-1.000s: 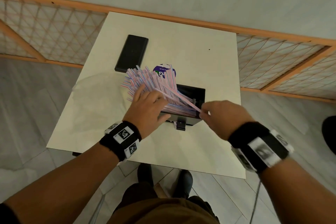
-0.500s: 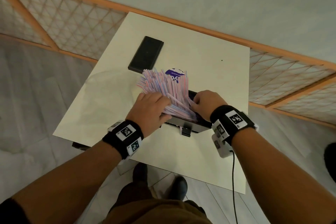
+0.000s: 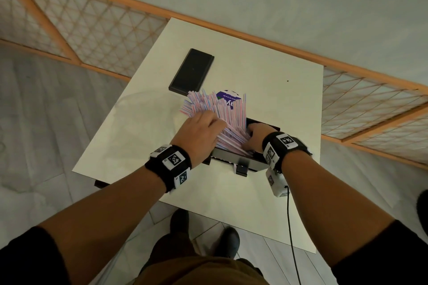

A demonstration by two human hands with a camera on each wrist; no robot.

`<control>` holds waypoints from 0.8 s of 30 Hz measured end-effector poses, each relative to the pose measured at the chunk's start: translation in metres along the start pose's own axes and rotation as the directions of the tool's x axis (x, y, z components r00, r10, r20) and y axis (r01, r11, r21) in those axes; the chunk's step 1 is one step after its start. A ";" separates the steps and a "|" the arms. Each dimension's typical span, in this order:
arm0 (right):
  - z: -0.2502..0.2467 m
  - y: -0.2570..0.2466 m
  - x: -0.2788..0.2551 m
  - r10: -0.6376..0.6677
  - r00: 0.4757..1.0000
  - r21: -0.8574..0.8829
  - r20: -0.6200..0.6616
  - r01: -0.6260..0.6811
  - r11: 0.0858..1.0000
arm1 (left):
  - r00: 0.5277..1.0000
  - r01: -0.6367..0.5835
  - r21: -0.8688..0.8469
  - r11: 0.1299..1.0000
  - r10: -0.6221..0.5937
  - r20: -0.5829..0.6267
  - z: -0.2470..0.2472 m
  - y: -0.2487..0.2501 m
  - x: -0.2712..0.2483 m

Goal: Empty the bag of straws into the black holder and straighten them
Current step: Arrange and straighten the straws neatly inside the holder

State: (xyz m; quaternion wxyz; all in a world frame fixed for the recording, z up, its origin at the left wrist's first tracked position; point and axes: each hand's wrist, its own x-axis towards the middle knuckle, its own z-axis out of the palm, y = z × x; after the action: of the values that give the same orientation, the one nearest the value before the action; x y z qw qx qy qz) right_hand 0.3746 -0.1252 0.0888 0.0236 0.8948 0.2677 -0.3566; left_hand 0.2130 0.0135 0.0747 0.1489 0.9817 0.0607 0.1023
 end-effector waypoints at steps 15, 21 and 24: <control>0.009 0.002 -0.001 -0.135 0.991 0.195 -0.005 0.133 0.972 | 0.998 -0.046 -0.010 0.999 0.046 -0.035 0.025 0.000 -0.011; -0.002 0.004 -0.010 -0.180 0.983 0.240 -0.043 0.185 0.953 | 0.999 -0.028 -0.029 0.999 0.027 -0.040 0.030 0.000 -0.013; 0.000 0.006 -0.017 -0.201 0.973 0.249 -0.114 0.224 0.942 | 0.999 -0.029 -0.028 0.999 0.027 -0.042 0.031 0.000 -0.014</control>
State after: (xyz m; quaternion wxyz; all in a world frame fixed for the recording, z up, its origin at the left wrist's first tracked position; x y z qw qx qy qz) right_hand 0.3668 -0.1385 0.0990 -0.1445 0.8707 0.3141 -0.3497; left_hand 0.2062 0.0029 0.0434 0.1601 0.9779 0.0486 0.1256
